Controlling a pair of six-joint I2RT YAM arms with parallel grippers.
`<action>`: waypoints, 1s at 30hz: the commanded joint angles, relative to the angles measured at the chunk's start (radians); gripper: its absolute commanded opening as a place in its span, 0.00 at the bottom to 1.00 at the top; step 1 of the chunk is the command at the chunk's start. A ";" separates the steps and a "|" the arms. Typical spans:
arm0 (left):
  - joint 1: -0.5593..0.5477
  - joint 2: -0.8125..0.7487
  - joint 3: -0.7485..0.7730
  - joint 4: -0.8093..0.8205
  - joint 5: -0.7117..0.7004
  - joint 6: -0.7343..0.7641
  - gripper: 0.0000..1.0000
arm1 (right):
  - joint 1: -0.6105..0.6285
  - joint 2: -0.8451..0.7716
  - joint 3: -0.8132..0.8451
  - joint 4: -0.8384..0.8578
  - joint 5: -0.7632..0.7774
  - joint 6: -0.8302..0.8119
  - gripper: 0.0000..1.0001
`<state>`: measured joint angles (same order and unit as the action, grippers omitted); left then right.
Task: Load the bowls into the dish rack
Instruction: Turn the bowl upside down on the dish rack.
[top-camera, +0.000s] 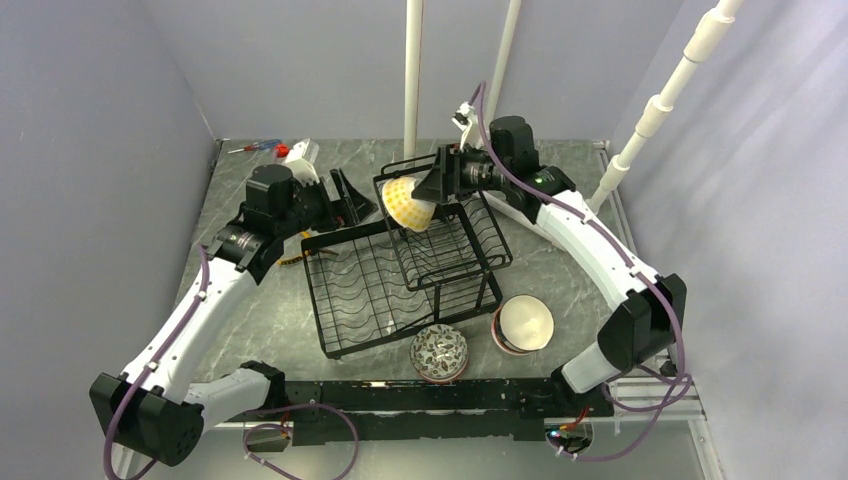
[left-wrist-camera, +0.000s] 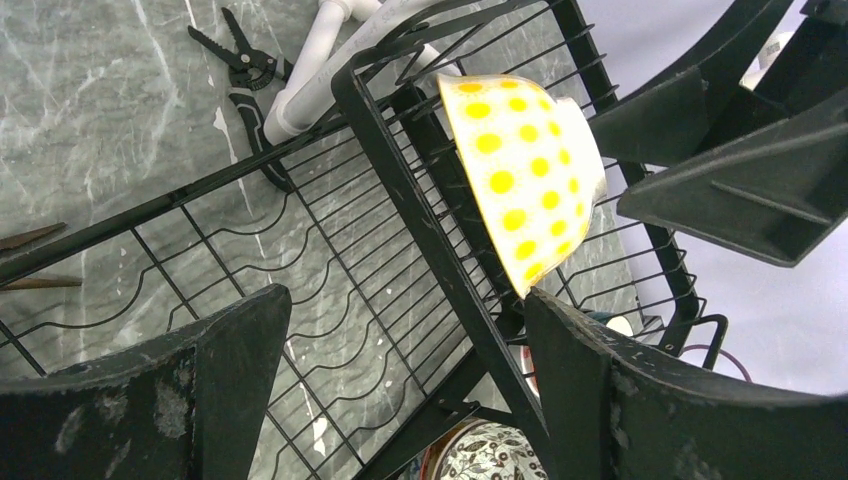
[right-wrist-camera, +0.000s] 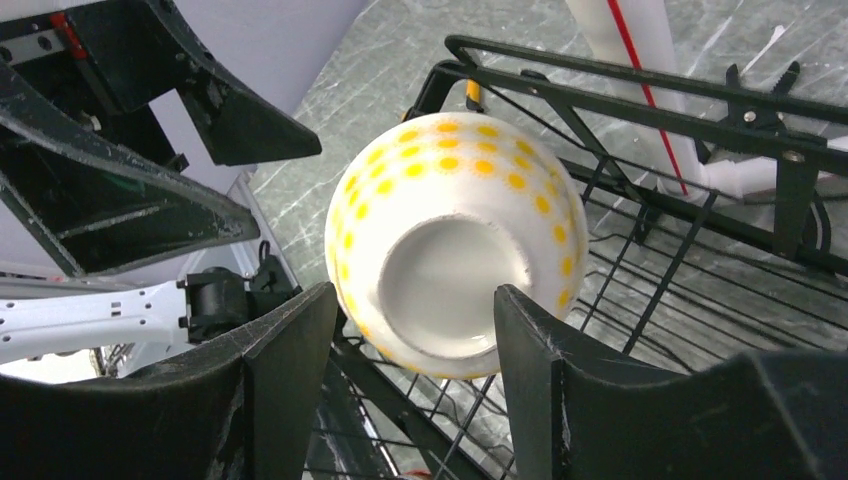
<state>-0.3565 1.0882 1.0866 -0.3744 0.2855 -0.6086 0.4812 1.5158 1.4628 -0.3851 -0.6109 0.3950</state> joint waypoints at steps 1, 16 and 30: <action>0.002 -0.024 -0.001 0.017 -0.010 0.016 0.92 | 0.023 0.039 0.076 0.014 -0.021 -0.004 0.62; 0.001 -0.041 -0.015 0.000 -0.040 0.031 0.94 | 0.034 -0.004 0.082 -0.007 0.071 -0.038 0.70; 0.002 -0.149 -0.091 -0.064 -0.117 0.041 0.95 | -0.149 -0.205 -0.160 0.155 -0.035 0.039 0.85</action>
<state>-0.3565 0.9878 1.0271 -0.4206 0.1947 -0.5861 0.3836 1.3983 1.3624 -0.3264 -0.6128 0.4072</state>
